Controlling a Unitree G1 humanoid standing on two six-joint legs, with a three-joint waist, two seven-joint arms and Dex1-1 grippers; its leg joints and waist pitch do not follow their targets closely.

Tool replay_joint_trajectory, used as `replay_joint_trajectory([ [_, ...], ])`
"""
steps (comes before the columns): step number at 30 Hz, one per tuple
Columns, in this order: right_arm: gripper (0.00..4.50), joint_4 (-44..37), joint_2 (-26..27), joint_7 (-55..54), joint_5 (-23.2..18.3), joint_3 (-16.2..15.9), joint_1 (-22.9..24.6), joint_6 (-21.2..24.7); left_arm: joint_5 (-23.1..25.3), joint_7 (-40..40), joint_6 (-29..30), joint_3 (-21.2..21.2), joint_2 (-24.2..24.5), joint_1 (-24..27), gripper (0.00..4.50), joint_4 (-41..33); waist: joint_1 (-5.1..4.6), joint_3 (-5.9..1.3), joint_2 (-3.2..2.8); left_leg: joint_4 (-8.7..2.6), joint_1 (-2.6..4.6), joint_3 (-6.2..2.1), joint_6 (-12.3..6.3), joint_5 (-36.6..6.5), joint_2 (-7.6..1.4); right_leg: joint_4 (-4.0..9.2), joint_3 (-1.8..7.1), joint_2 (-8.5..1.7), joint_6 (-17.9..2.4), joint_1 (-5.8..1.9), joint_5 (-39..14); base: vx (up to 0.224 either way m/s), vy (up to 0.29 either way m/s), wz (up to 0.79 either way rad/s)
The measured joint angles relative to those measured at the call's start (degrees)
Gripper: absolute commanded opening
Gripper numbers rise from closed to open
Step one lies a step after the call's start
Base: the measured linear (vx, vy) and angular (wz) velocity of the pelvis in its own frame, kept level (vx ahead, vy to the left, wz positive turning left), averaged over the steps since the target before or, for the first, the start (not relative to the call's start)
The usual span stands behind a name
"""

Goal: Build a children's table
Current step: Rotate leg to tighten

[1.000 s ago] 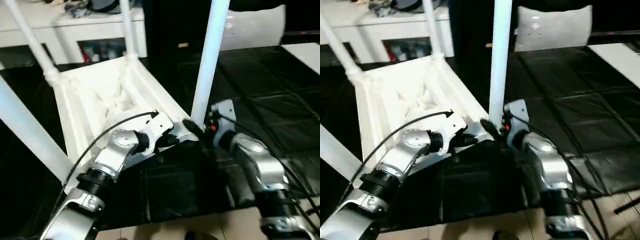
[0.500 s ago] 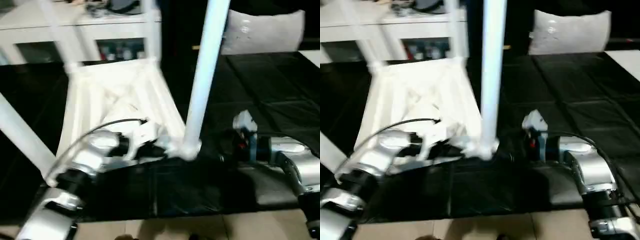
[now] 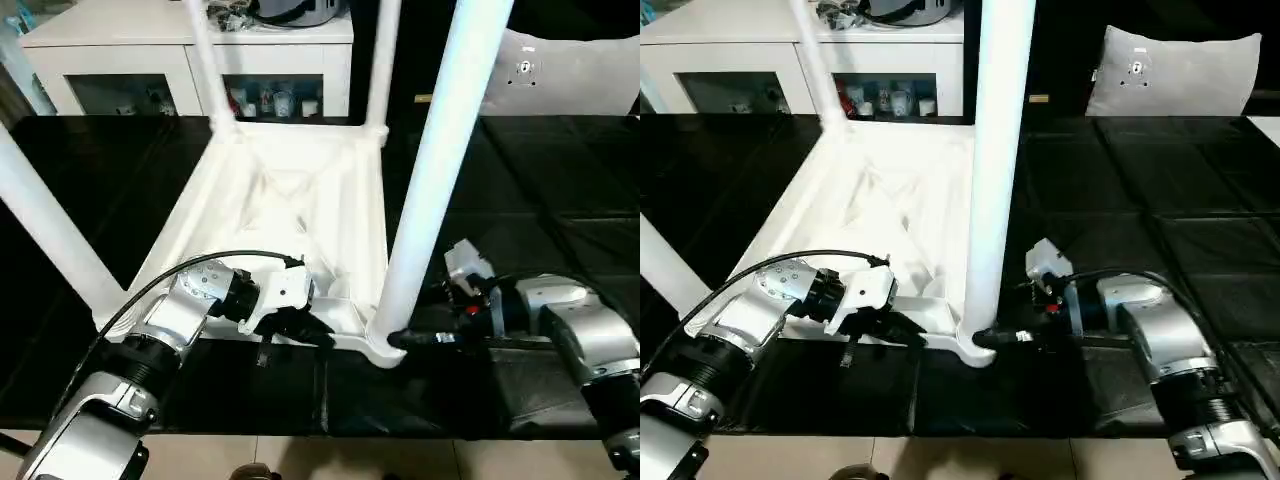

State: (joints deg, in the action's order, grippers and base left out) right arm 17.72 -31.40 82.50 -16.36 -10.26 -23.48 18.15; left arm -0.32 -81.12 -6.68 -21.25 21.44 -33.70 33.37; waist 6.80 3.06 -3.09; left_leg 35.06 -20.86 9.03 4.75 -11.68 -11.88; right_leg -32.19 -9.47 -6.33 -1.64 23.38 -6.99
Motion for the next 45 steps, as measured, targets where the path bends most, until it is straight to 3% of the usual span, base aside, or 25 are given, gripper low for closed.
replay_joint_trajectory([
  [11, 2.09, 0.4, 0.0, 0.6, -0.4, -0.3, -0.5, 0.3, 0.0, 0.0, -0.8, 0.0, -0.5, -0.1, 0.0, 0.3, -0.03, 0.01, 0.02, 0.0, -0.02, 0.04, 0.0, 0.0, -0.01, -0.02, 0.03, 0.0, 0.0, 0.0, 0.0, 0.0, 0.0, 0.0],
  [16, 2.01, -1.6, 1.3, -3.1, -1.2, 1.3, 1.0, 3.2, -0.4, 1.6, 2.5, 0.9, -1.2, -0.2, 0.0, 0.5, -0.1, 0.0, 0.01, 0.0, -0.02, 0.1, -0.01, 0.0, -0.01, -0.05, 0.08, 0.0, 0.0, -0.01, 0.0, 0.0, 0.0, 0.0],
  [19, 2.0, -2.7, 4.5, -11.5, -0.5, 3.2, 1.2, 5.7, 0.1, 6.1, 6.5, 2.5, -1.8, -0.5, 0.0, 1.1, -0.97, 0.01, 0.04, 0.01, 0.03, 0.19, 0.04, 0.1, 0.0, -0.07, 0.14, 0.02, 0.0, -0.01, 0.0, 0.0, 0.0, 0.0],
  [26, 1.98, -3.0, 16.5, -39.3, 5.0, 9.0, -1.1, 12.0, 2.6, 22.3, 19.2, 5.7, -7.9, -1.8, 0.0, 0.5, -6.32, 0.0, 0.17, 0.14, 0.2, 0.08, 0.14, 0.1, 0.02, 0.27, -0.33, 0.0, 0.1, -0.06, 0.0, 0.0, 0.0, 0.0],
  [31, 1.98, -2.1, 23.4, -55.8, 7.6, 12.5, -3.7, 13.9, 4.4, 33.2, 23.0, 6.9, -13.9, -2.9, 0.0, 0.8, -7.92, -0.01, 0.16, 0.15, -0.12, -0.29, 0.14, 0.1, 0.01, 0.52, -0.83, 0.02, 0.1, -0.09, 0.0, 0.0, 0.0, 0.0],
  [33, 1.98, -1.7, 24.4, -59.4, 8.1, 13.3, -4.2, 12.8, 4.7, 36.5, 23.4, 7.3, -16.0, -3.3, 0.0, 1.2, -8.0, -0.01, 0.16, 0.14, -0.23, -0.39, 0.11, 0.1, 0.0, 0.55, -0.8, 0.01, 0.1, -0.06, 0.1, 0.0, 0.0, 0.0],
  [36, 2.68, -0.9, 24.6, -60.1, 8.3, 13.3, -4.2, 10.5, 4.7, 37.0, 23.6, 7.3, -16.4, -3.6, 0.0, 1.1, -7.99, -0.01, 0.15, -0.02, -0.38, -0.43, -0.03, 0.0, -0.01, 0.53, -0.68, 0.0, 0.1, -0.02, 0.1, 0.0, 0.0, 0.0],
  [42, 3.17, -1.6, 24.5, -58.9, 8.5, 13.8, -3.5, 9.0, 4.7, 35.4, 21.6, 5.7, -15.9, -3.6, 0.0, 0.5, -6.24, -0.04, 0.11, -0.35, -0.59, -0.31, -0.3, 0.1, 0.01, -0.04, -0.46, -0.05, -0.2, 0.61, -0.1, 0.0, 0.0, 0.0],
  [45, 3.37, -4.4, 21.5, -55.8, 8.1, 12.1, -1.2, 8.4, 4.7, 34.1, 19.8, 5.3, -14.8, -3.6, 0.0, 0.7, -5.19, -0.03, 0.12, -0.33, -0.62, -0.24, -0.31, 0.1, -0.02, -0.18, -0.45, -0.02, -0.3, 0.74, -0.2, 0.0, 0.0, 0.0],
])
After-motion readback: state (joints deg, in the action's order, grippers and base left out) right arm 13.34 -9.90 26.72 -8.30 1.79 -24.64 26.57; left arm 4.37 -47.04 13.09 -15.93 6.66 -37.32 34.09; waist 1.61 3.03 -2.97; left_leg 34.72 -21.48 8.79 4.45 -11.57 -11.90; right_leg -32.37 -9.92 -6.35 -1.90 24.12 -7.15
